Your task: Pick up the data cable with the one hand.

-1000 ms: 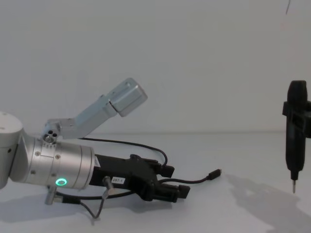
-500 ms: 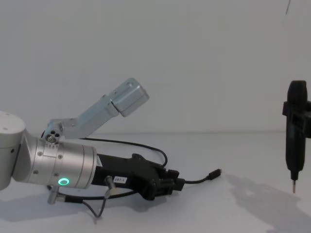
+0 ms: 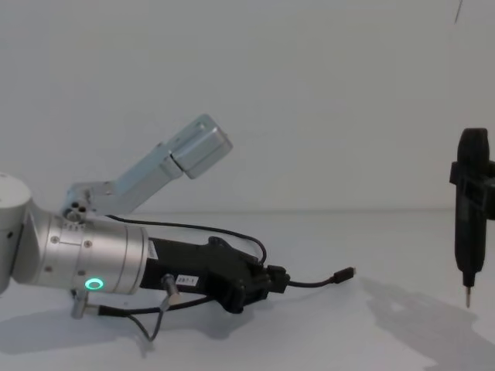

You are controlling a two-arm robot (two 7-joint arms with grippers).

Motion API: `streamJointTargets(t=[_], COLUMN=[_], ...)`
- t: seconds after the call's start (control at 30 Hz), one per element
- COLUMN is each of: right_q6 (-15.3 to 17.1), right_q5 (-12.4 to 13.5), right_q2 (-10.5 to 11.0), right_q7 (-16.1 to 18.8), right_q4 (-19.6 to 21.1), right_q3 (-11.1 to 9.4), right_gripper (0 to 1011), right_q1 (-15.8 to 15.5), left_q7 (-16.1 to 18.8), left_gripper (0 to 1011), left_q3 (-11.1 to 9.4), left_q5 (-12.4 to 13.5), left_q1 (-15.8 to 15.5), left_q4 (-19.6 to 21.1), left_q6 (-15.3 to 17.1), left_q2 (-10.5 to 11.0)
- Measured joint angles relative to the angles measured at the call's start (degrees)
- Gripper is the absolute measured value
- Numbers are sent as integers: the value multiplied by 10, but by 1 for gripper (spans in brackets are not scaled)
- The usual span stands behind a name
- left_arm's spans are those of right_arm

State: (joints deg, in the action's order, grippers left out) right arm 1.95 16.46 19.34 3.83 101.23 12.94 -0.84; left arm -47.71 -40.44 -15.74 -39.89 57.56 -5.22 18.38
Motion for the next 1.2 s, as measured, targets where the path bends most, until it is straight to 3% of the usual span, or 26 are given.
streamJointTargets(t=[0.13,0.47,0.87,1.2], right_q6=[0,0,0,21], right_q5=[0,0,2,47], right_q2=[0,0,-1,-11], right_q7=[0,0,4,29], right_q4=[0,0,2,25], right_q3=[0,0,-1,-12], right_gripper=[279,279,279,279], right_q1=[0,0,0,-1], left_q7=[-6,-38,-44,-44], left_gripper=[40,40,40,40], left_q3=[1,7,19,24], left_q5=[-2,-27,-50,-60], left_q1=[4,30,62,75], left_q4=[15,97,172,201], left_q6=[-1,9,29,37], left_q2=[10,64,112,131])
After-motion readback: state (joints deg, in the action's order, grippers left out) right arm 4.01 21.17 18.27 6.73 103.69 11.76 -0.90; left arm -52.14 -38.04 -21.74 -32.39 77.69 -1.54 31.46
